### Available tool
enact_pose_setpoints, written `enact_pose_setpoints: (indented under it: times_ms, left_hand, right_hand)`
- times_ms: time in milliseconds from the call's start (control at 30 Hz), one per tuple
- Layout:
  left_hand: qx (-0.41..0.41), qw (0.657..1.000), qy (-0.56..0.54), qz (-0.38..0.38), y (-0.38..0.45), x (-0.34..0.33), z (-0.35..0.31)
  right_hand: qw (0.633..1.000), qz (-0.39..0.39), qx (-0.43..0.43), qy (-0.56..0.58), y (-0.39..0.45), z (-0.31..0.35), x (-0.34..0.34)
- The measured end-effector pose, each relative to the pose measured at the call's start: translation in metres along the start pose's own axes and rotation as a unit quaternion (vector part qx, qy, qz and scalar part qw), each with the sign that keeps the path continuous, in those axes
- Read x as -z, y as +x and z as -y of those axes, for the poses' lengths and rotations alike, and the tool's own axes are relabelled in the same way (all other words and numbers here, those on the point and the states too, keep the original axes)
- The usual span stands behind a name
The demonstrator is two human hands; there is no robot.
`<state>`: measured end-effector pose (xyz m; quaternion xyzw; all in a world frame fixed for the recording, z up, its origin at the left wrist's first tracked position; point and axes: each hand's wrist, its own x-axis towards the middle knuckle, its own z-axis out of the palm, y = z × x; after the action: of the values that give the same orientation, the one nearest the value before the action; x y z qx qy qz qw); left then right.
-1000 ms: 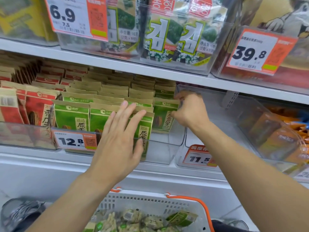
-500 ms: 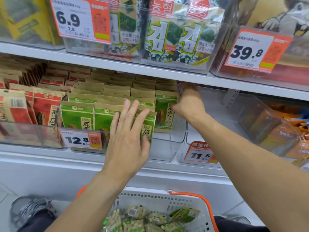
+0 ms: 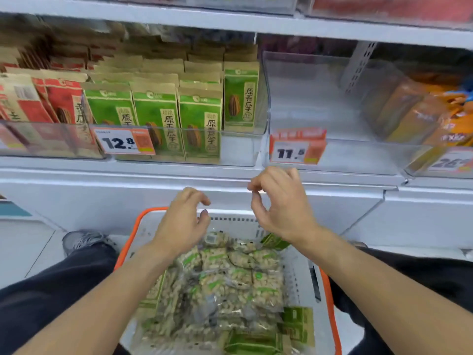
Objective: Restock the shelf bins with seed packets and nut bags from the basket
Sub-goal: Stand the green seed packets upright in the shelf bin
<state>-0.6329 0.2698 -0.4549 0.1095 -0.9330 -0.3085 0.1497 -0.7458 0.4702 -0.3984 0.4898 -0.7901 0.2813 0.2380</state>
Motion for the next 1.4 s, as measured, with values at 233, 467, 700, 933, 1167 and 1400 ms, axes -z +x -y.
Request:
enact_pose_setpoints:
  times_ms: [233,467,700,933,1167,1400]
  left_hand:
    - [0.225,0.953,0.168,0.114,-0.096,-0.036,0.088]
    - [0.365,0.914,0.151,0.098,-0.114,-0.038,0.108]
    - [0.373,0.927,-0.001,0.042,-0.114,-0.055,0.095]
    - [0.404,0.904,0.001,0.138,-0.108,-0.077,0.075]
    - [0.432,0.893,-0.002,0.128,-0.1,-0.072,0.073]
    - [0.439,0.88,-0.181,0.013,-0.093,-0.062,0.048]
  right_hand:
    - [0.932,0.279,-0.224,0.064,-0.065,-0.016,-0.02]
    - [0.822,0.434,-0.369,-0.008,-0.133,-0.072,-0.059]
    - [0.802,0.426,-0.418,-0.03,-0.143,-0.084,-0.082]
    - [0.833,0.45,-0.258,-0.192,-0.147,-0.074,-0.087]
    - [0.878,0.294,-0.361,0.115,-0.114,-0.034,-0.085]
    - [0.843,0.337,-0.343,0.242,-0.12,0.029,-0.08]
